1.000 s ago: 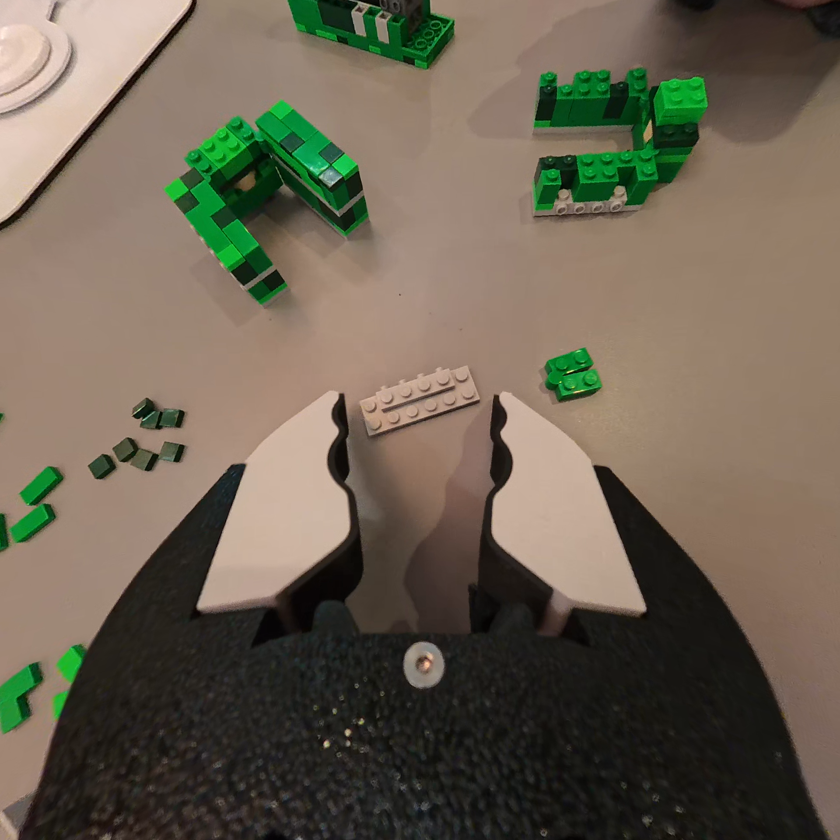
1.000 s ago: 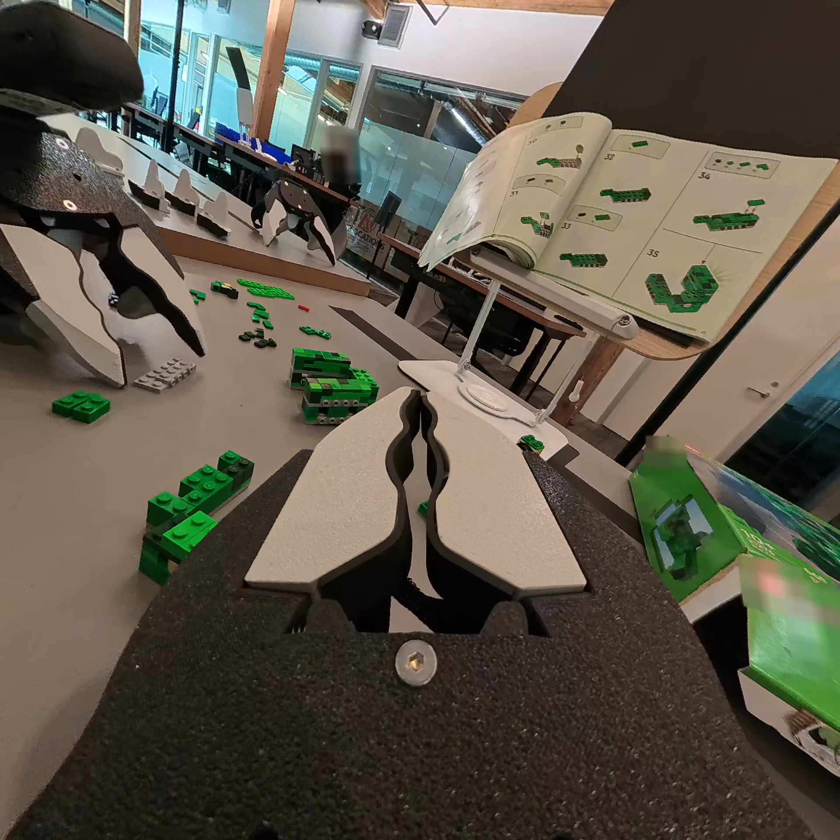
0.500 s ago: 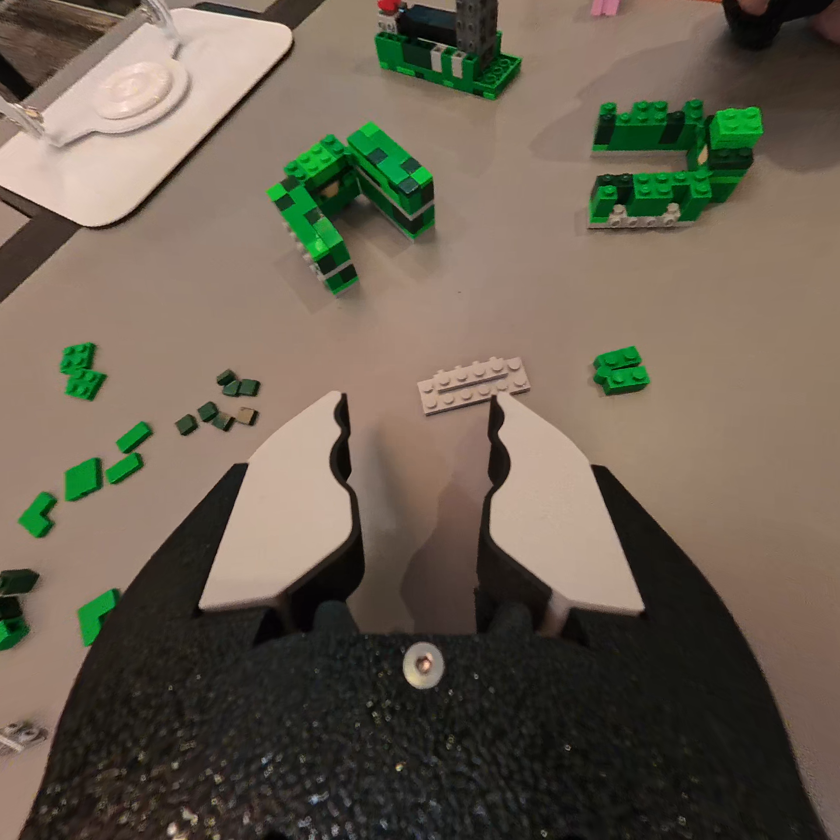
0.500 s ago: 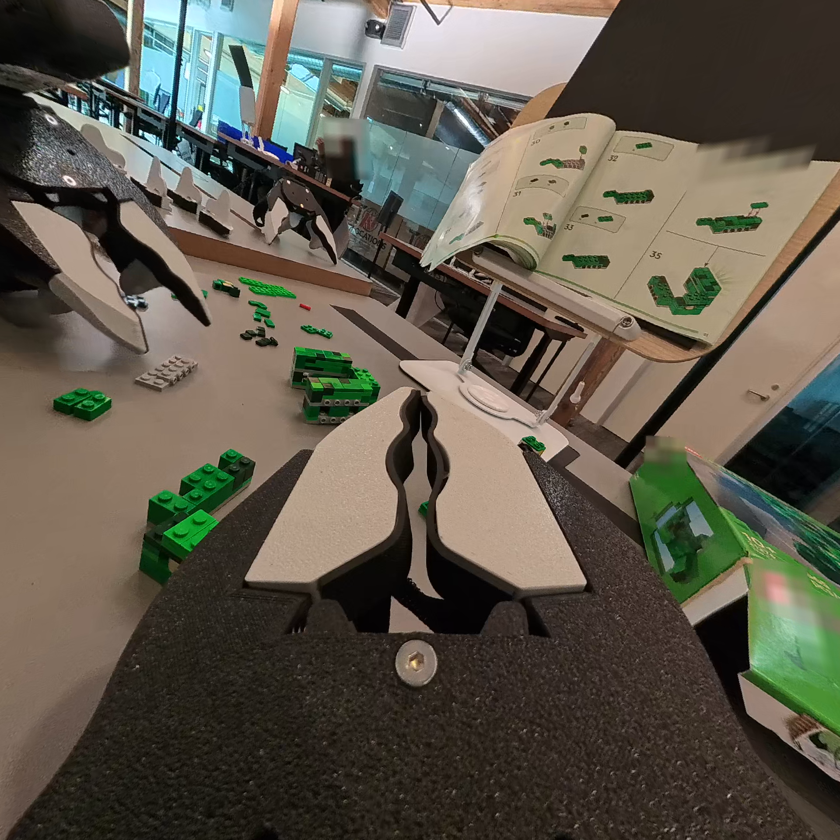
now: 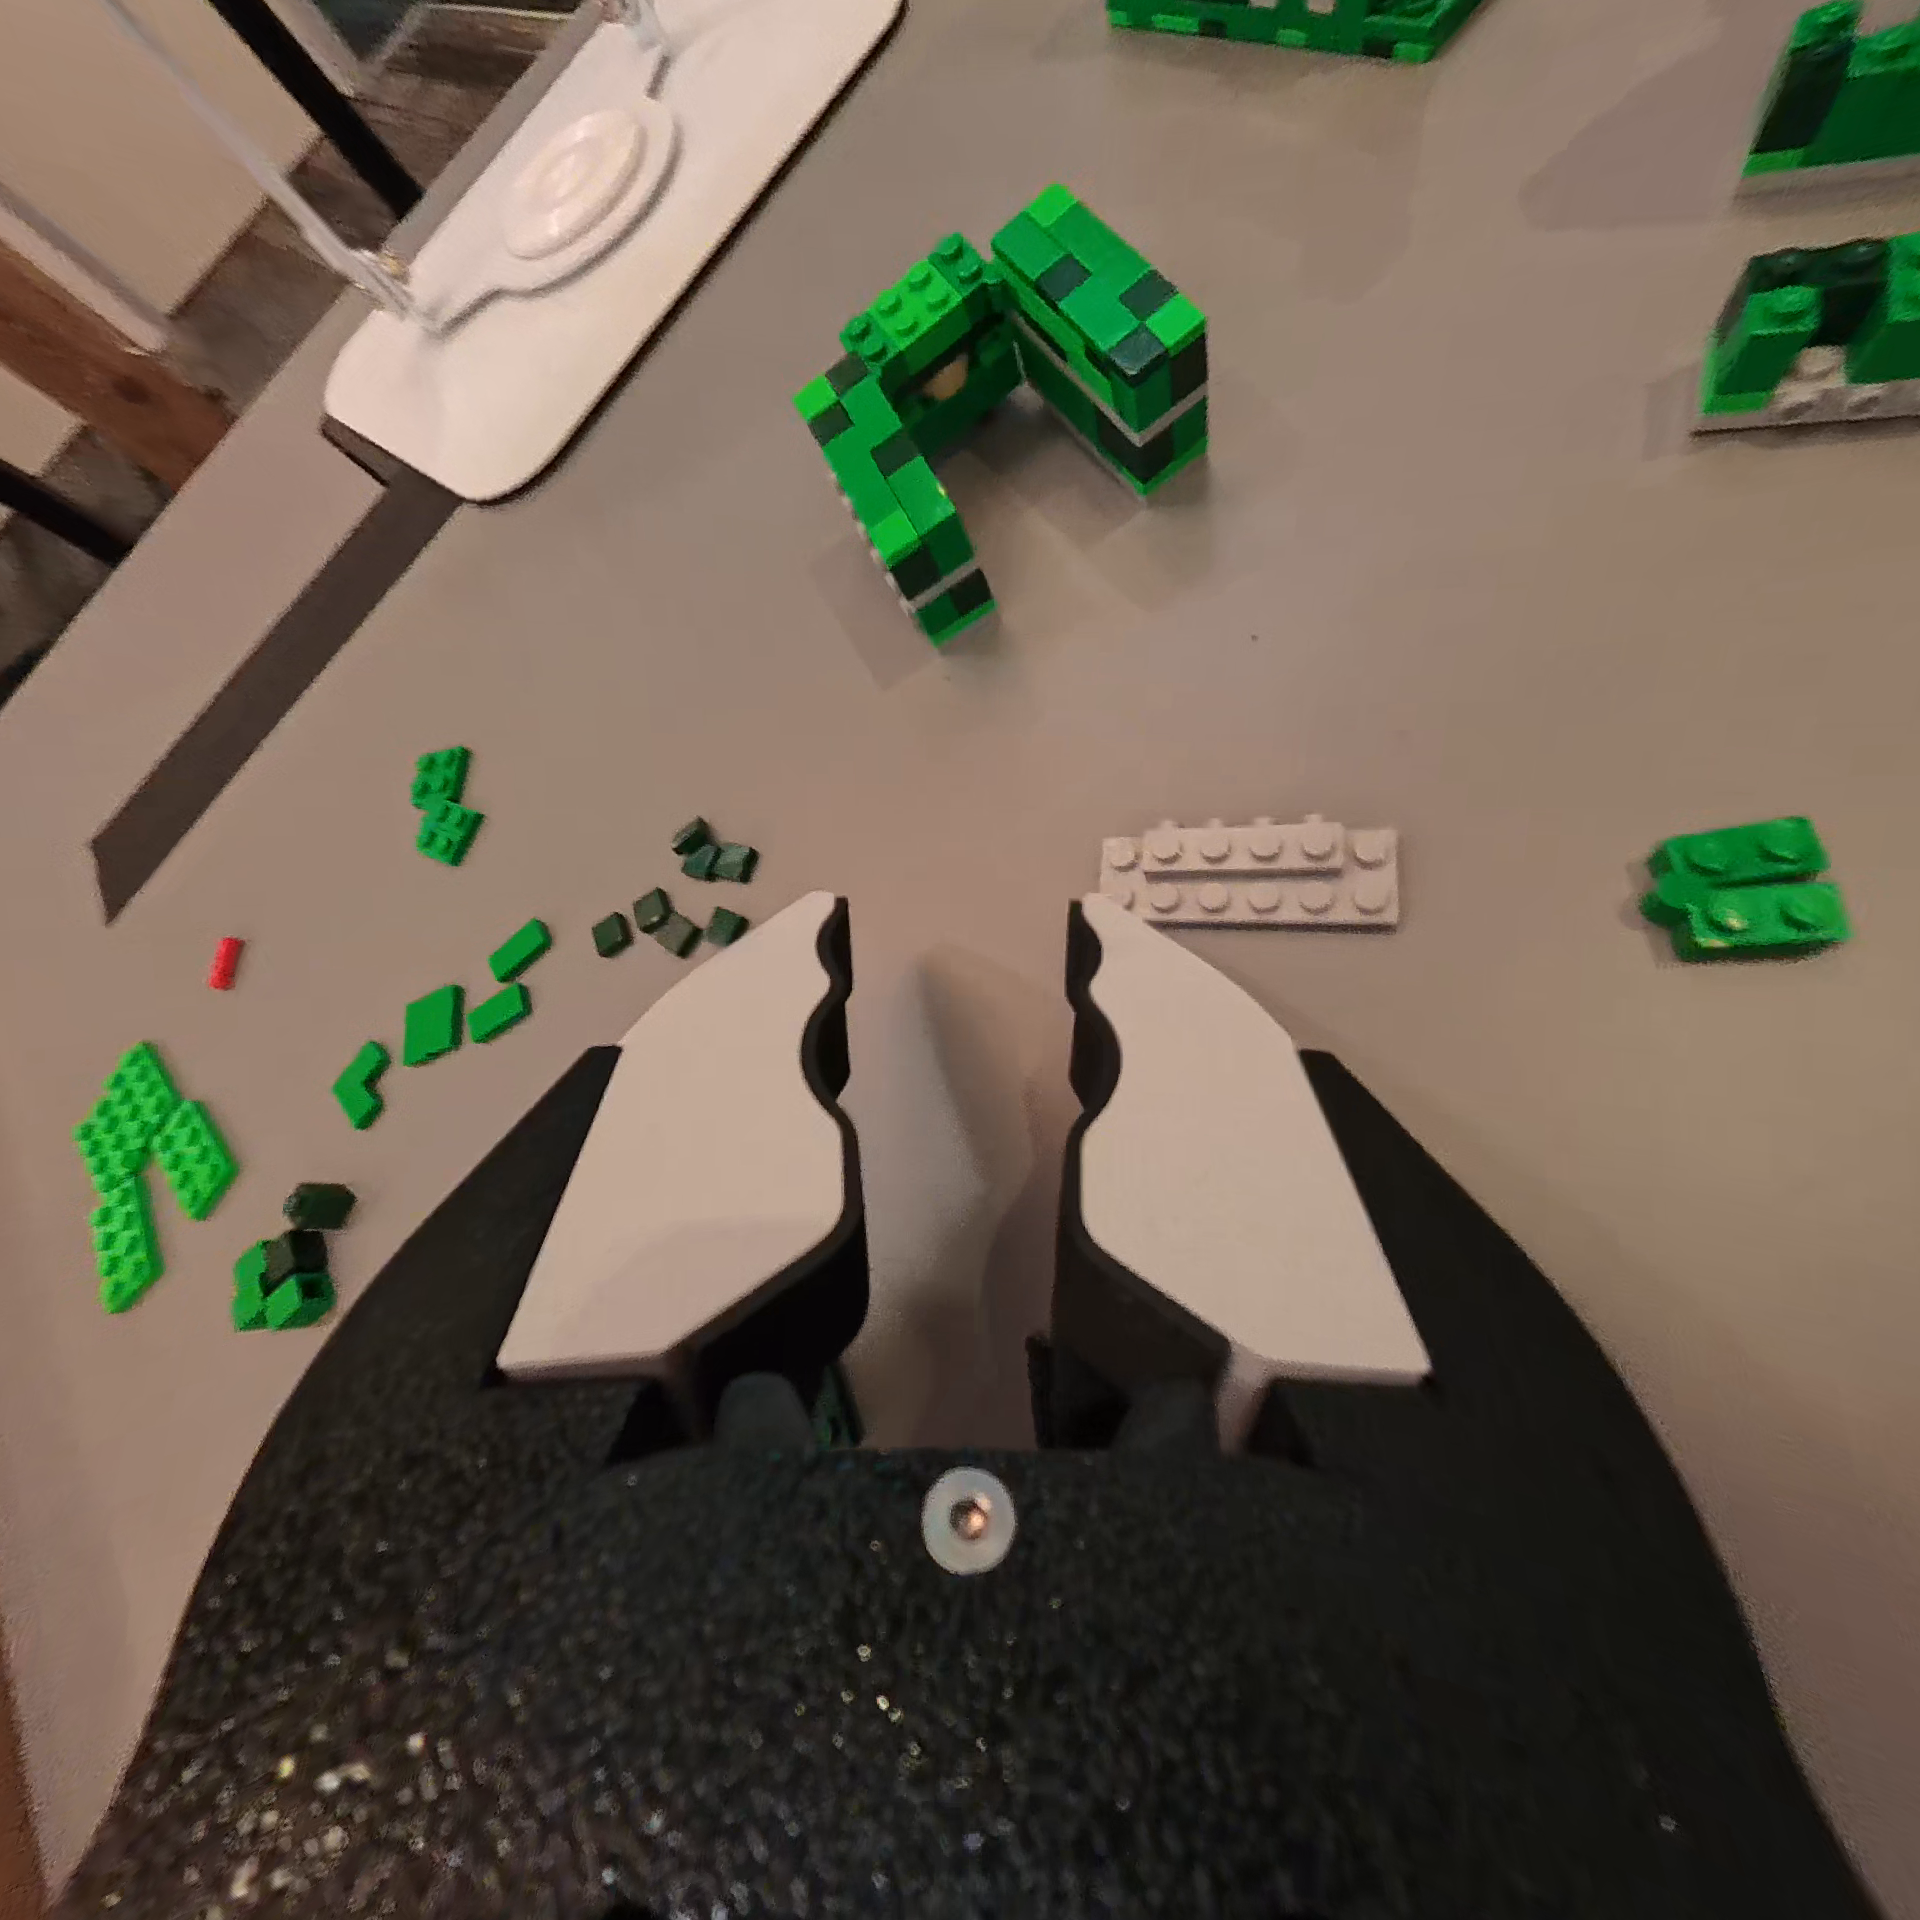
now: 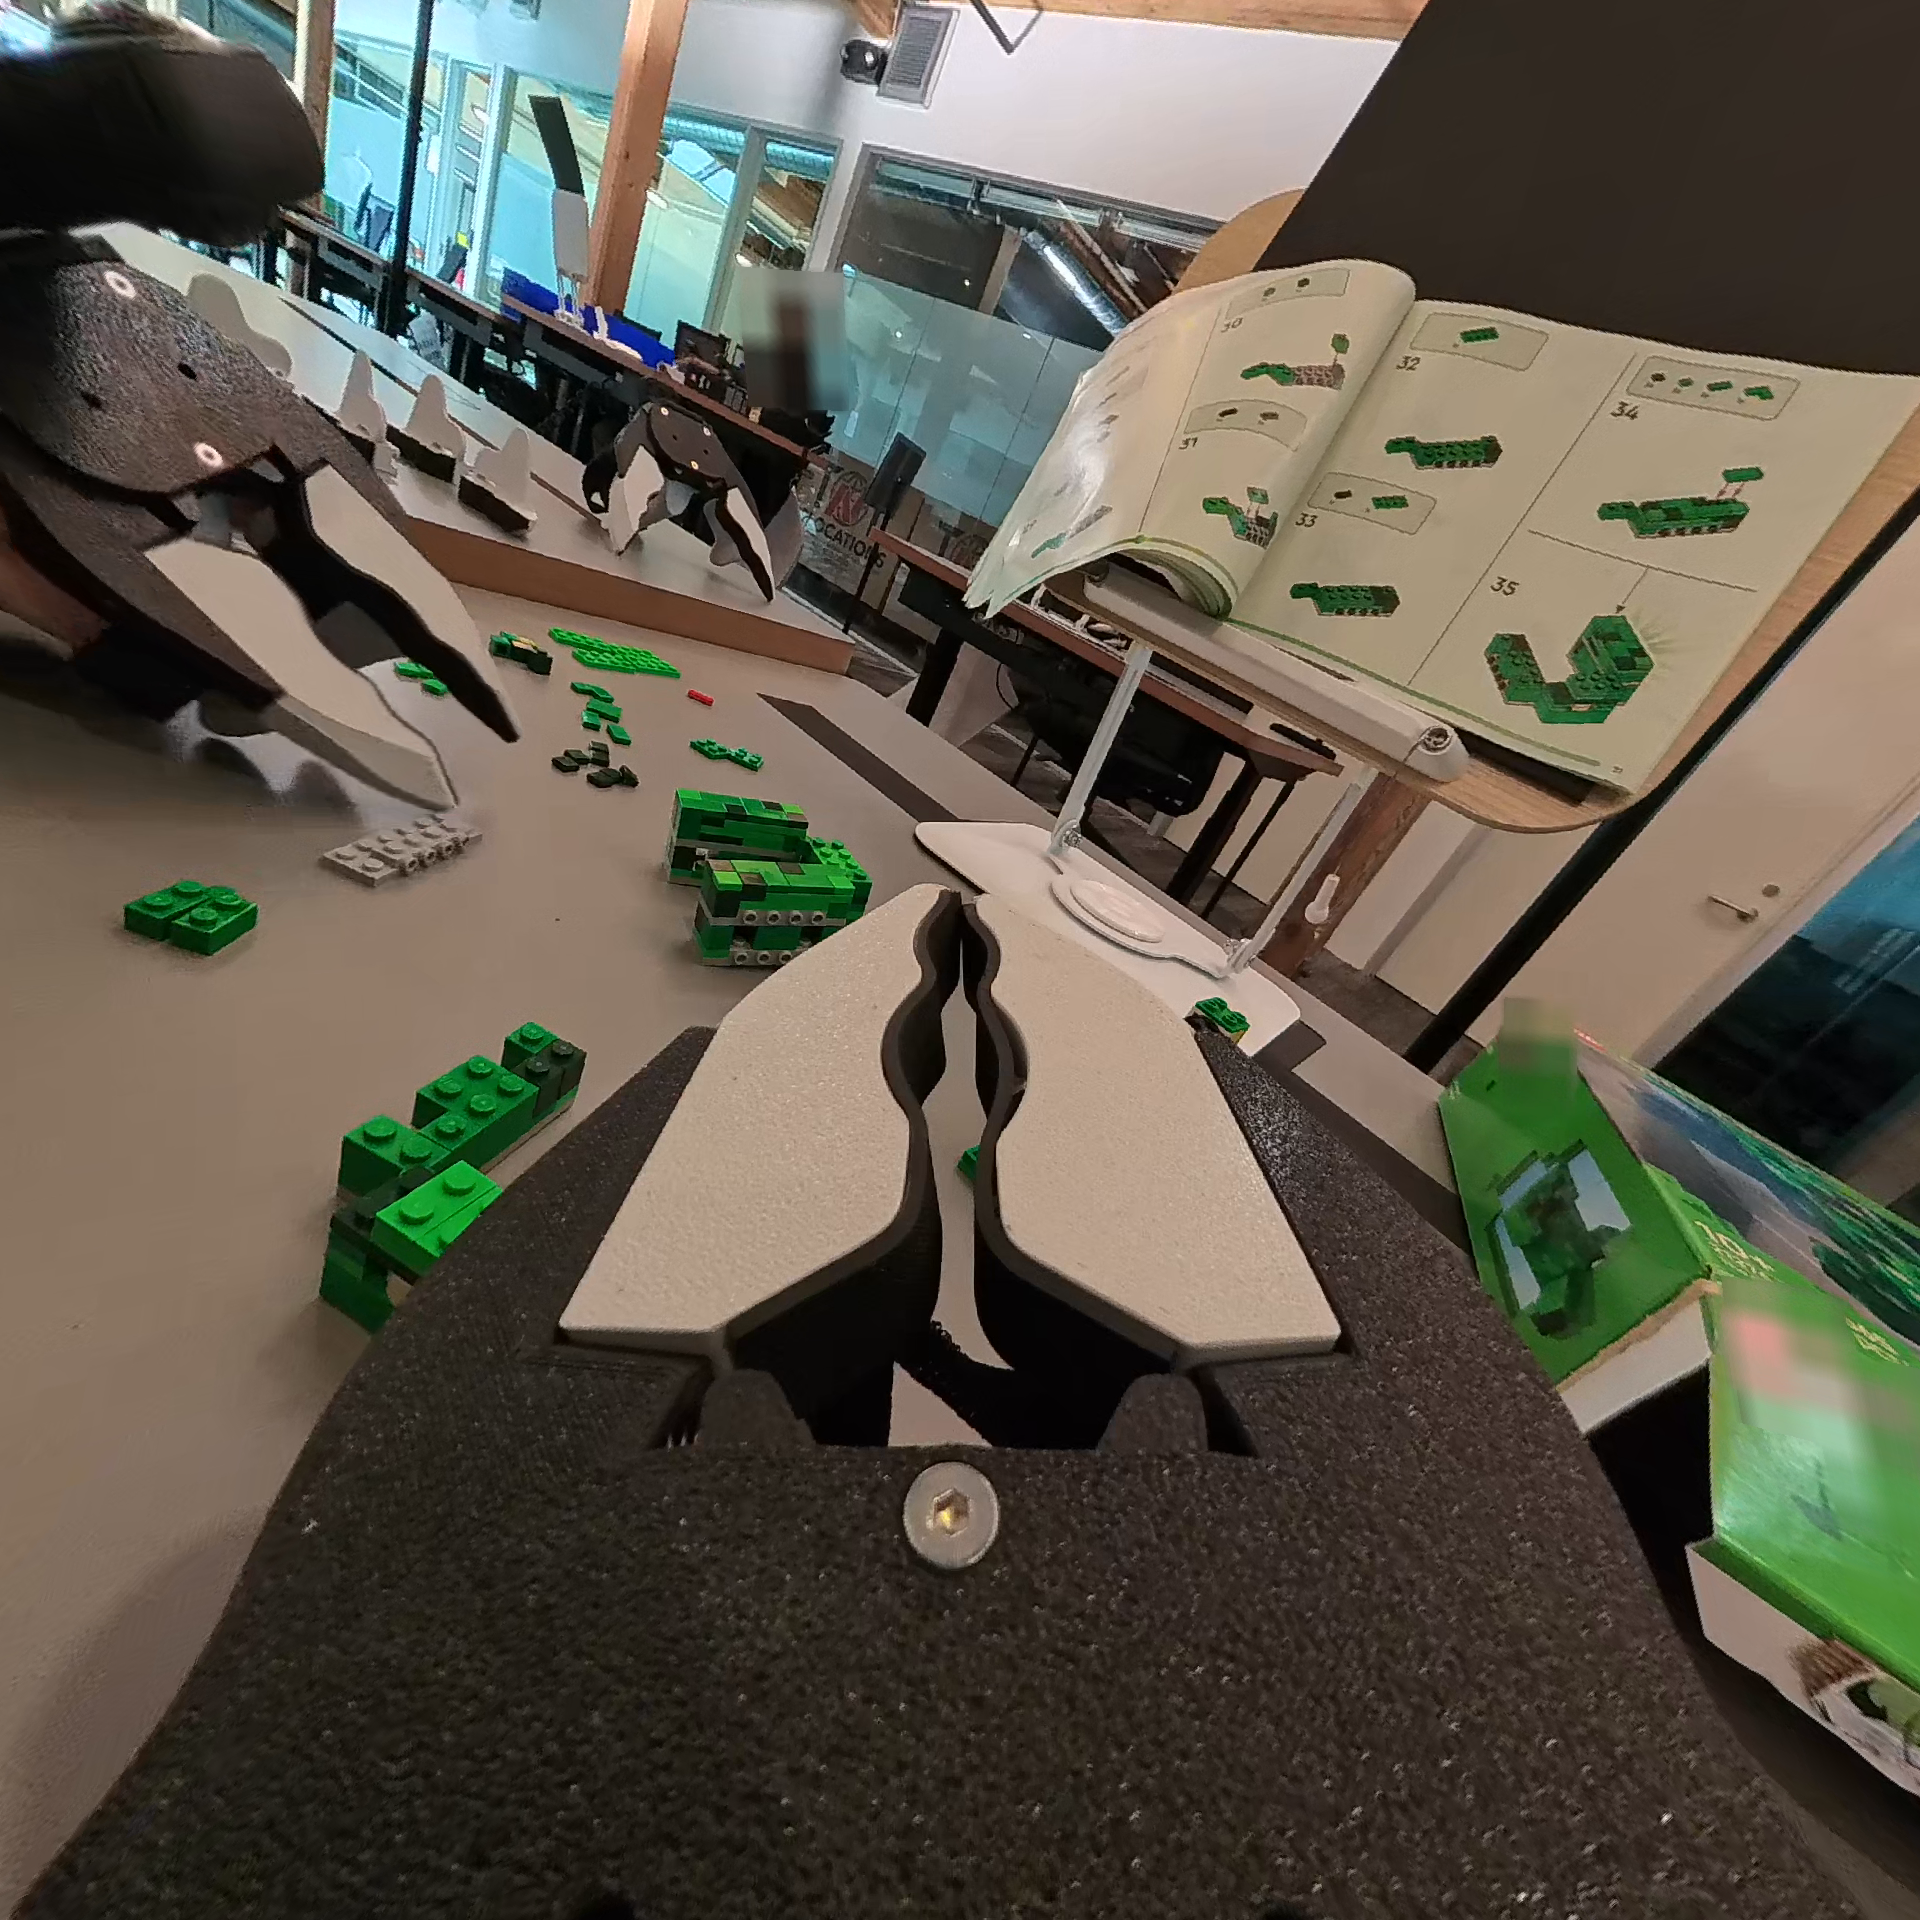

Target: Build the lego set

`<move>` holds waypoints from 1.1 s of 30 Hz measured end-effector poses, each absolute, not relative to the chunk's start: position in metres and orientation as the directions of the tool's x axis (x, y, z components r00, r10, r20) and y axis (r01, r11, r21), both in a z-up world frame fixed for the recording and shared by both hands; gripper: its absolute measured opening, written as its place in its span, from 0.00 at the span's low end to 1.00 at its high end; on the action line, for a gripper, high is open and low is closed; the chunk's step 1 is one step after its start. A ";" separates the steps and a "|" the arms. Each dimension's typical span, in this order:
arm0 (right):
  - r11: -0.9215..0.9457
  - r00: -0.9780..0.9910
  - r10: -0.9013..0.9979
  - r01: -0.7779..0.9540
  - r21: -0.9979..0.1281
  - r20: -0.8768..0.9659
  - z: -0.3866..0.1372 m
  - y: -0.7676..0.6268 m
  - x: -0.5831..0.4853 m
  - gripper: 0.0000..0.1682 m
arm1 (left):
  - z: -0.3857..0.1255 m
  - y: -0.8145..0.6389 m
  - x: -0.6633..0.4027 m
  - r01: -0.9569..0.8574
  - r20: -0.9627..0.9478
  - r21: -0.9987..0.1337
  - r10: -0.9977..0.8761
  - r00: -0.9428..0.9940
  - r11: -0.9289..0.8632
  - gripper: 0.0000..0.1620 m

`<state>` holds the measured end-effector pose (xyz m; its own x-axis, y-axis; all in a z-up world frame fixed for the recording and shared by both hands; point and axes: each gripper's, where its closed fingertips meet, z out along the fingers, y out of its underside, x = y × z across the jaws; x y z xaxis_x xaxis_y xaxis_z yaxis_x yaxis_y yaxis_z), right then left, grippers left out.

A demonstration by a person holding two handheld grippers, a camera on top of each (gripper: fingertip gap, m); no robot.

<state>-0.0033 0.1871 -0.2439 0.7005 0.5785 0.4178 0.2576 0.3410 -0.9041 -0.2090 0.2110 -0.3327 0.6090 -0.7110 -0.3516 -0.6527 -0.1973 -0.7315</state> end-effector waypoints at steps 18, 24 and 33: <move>0.347 0.700 0.574 0.263 -0.900 0.426 -0.244 0.186 -0.004 0.00 | -0.331 0.203 -0.186 -0.446 -0.182 -0.750 -0.496 0.849 -0.489 0.48; 0.346 0.702 0.575 0.257 -0.902 0.420 -0.243 0.186 -0.003 0.00 | -0.333 0.201 -0.193 -0.520 -0.264 -0.705 -0.502 0.824 -0.482 0.46; 0.345 0.701 0.575 0.260 -0.902 0.422 -0.244 0.186 -0.004 0.00 | -0.333 0.203 -0.235 -0.448 -0.185 -0.713 -0.472 0.862 -0.539 0.38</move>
